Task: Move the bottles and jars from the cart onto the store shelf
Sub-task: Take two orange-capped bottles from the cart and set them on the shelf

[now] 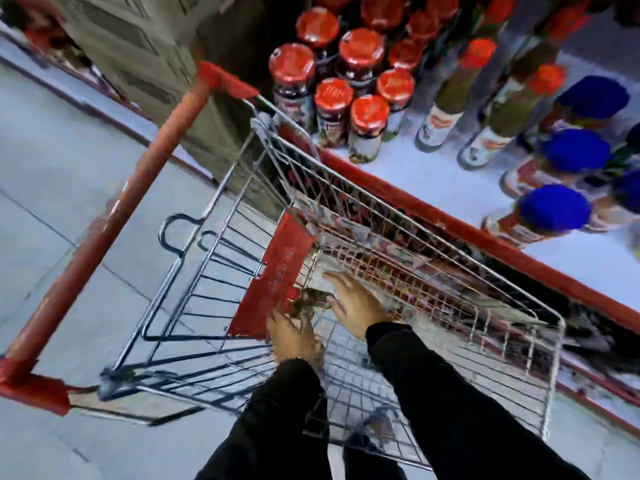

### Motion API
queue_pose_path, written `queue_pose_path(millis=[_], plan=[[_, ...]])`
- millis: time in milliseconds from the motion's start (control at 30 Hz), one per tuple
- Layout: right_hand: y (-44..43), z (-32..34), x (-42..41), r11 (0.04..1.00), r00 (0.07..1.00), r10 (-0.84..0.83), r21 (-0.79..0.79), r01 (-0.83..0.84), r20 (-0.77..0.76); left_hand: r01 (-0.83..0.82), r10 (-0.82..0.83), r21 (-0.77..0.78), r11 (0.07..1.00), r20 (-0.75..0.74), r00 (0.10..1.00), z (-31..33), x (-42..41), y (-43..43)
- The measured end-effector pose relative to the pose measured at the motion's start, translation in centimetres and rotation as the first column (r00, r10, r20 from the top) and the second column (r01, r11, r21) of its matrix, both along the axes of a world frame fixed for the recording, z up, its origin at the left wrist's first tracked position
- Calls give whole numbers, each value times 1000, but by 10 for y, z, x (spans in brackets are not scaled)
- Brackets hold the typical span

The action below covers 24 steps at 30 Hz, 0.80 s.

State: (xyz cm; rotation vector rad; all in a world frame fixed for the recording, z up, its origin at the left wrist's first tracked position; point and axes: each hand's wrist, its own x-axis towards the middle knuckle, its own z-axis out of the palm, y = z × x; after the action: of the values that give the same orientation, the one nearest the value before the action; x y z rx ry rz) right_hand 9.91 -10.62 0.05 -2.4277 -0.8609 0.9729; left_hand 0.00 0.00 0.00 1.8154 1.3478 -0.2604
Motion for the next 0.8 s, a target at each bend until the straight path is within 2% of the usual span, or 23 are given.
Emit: queue_pose_path(millis=[67,133,200,433,633,733,800], plan=[[12,-19,7,999,997,14,-38,-17,-77,-130,116,-77,989,-170,979,-19,6,5],[23,-36,11,998,994,8,-62,-15,-113,-286,247,-139,948,-241,939,-42,8,10],[35,-54,13,999,993,-13,-43,8,-115,-366,328,-165,916,-219,919,-61,10,9],[59,-105,18,1000,986,10,-27,-15,-169,-545,541,-83,834,-71,838,-100,16,8],[52,-119,18,997,987,-27,72,39,-162,-561,561,7,828,-26,828,-110,18,4],[30,-119,13,980,975,-139,115,160,-171,-510,510,35,859,13,860,-109,15,2],[12,-117,9,943,938,-264,146,300,-223,-429,429,33,903,5,903,-104,11,2]])
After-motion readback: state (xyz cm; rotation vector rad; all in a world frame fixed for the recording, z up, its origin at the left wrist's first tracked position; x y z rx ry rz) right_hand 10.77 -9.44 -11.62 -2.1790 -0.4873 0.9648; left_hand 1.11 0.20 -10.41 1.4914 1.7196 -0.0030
